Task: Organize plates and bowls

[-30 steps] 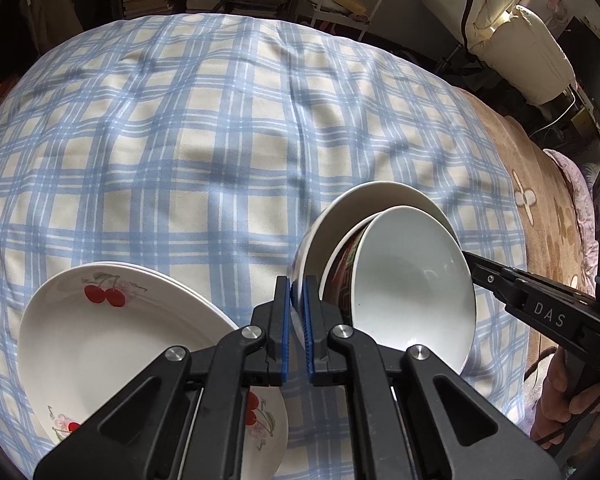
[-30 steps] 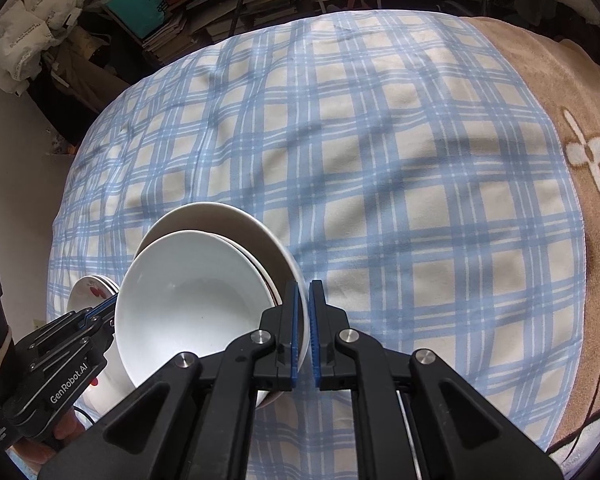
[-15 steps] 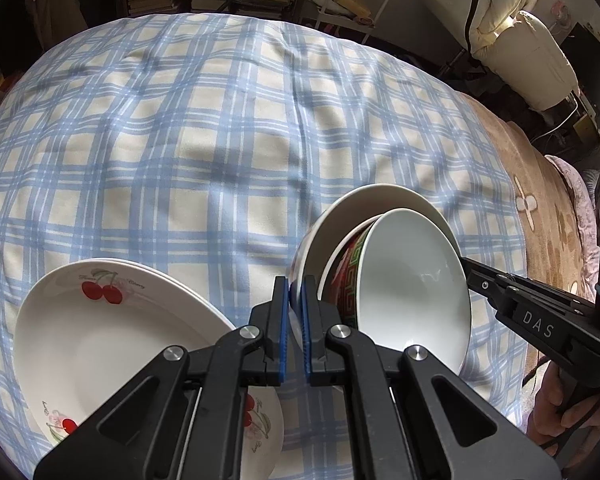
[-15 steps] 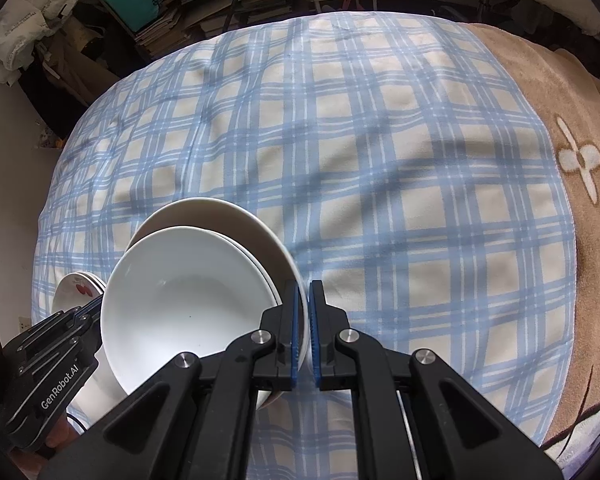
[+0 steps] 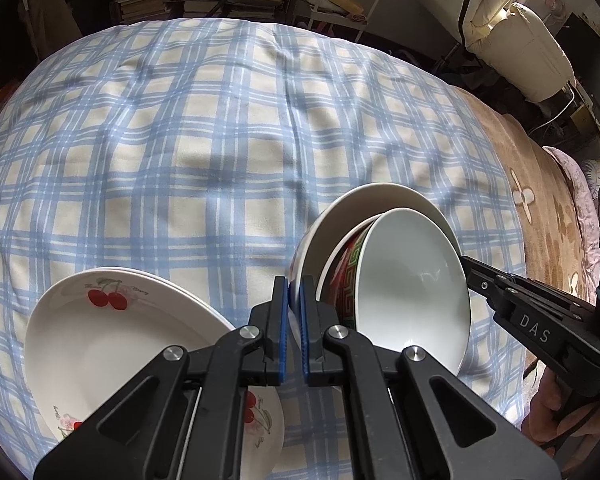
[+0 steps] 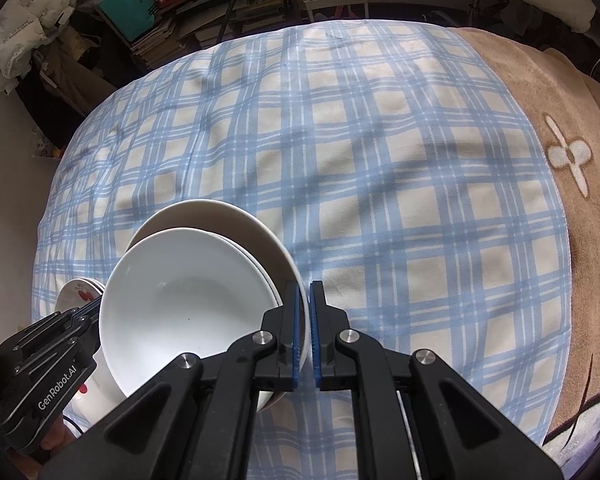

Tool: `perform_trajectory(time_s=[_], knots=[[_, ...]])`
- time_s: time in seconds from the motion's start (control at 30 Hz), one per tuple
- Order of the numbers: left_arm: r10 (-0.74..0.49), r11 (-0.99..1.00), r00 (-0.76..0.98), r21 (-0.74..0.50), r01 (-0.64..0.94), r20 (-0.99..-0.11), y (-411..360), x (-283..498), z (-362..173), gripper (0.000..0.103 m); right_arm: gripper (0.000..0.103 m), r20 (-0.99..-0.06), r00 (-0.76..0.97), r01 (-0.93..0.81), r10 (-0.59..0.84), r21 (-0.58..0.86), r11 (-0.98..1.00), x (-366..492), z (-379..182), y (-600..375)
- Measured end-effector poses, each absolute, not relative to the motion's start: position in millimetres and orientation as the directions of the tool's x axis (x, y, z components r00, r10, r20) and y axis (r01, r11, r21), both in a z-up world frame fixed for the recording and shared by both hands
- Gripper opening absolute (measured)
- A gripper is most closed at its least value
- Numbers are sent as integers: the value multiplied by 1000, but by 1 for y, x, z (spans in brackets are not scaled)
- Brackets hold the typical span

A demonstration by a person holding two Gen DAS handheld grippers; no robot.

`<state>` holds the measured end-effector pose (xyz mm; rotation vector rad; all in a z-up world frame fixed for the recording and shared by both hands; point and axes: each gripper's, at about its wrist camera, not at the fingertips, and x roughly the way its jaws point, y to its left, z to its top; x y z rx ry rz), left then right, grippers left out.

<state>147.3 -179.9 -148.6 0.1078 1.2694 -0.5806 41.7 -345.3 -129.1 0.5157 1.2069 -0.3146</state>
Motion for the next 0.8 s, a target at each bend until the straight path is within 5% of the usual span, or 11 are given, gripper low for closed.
perform_trajectory(time_s=[0.8], knots=[[-341, 857, 168, -233, 459, -925, -177, 148, -128, 2, 9, -918, 395, 503, 23, 237, 831, 30, -101, -339]])
